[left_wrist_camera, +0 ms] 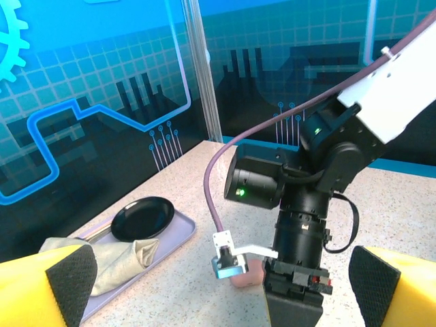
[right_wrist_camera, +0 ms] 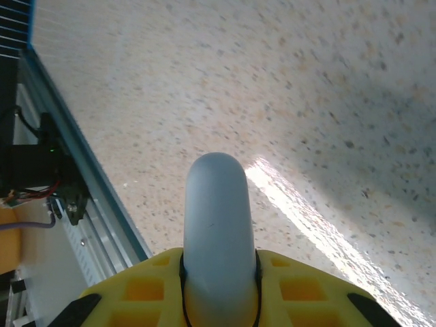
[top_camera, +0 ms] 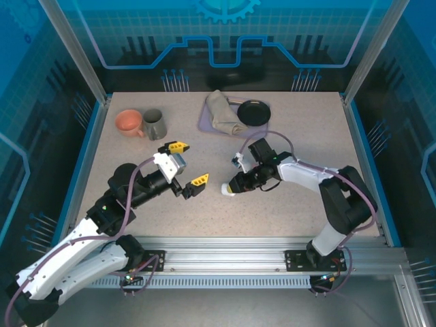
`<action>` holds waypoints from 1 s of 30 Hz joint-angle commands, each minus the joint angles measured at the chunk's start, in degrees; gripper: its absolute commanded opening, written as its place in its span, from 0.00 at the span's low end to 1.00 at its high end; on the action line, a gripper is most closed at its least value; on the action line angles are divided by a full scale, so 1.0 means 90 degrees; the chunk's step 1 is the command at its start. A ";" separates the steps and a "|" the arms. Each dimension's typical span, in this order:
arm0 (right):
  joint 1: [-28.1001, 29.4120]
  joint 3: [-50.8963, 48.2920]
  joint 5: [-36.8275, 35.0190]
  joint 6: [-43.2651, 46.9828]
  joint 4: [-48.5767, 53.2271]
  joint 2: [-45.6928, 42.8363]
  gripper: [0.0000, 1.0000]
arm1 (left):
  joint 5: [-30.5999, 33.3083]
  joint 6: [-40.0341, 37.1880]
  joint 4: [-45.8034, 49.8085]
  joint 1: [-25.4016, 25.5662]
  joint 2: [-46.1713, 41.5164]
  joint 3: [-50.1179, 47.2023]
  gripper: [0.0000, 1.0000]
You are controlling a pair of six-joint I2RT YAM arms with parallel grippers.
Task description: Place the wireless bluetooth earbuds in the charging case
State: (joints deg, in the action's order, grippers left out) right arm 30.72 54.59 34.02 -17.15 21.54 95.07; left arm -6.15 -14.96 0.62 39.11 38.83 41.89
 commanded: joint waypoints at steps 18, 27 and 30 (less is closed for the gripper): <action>0.0092 0.0567 -0.0088 -0.0467 0.0095 0.1280 0.31 | 0.0230 0.0075 0.0241 0.0007 -0.0169 0.0204 0.99; 0.0059 0.0502 -0.0422 -0.0478 0.0066 0.1214 0.49 | 0.0198 0.0067 0.0243 0.0004 -0.0032 0.0276 0.99; 0.0020 0.0403 -0.0735 -0.0495 0.0101 0.1068 0.53 | 0.0315 0.0080 0.0263 0.0007 0.0010 0.0281 0.98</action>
State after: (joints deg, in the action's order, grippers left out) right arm 30.87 58.92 30.09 -21.28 21.89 105.56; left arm -4.93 -14.98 2.79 39.11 38.74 42.41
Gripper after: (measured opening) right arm 0.525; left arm 0.987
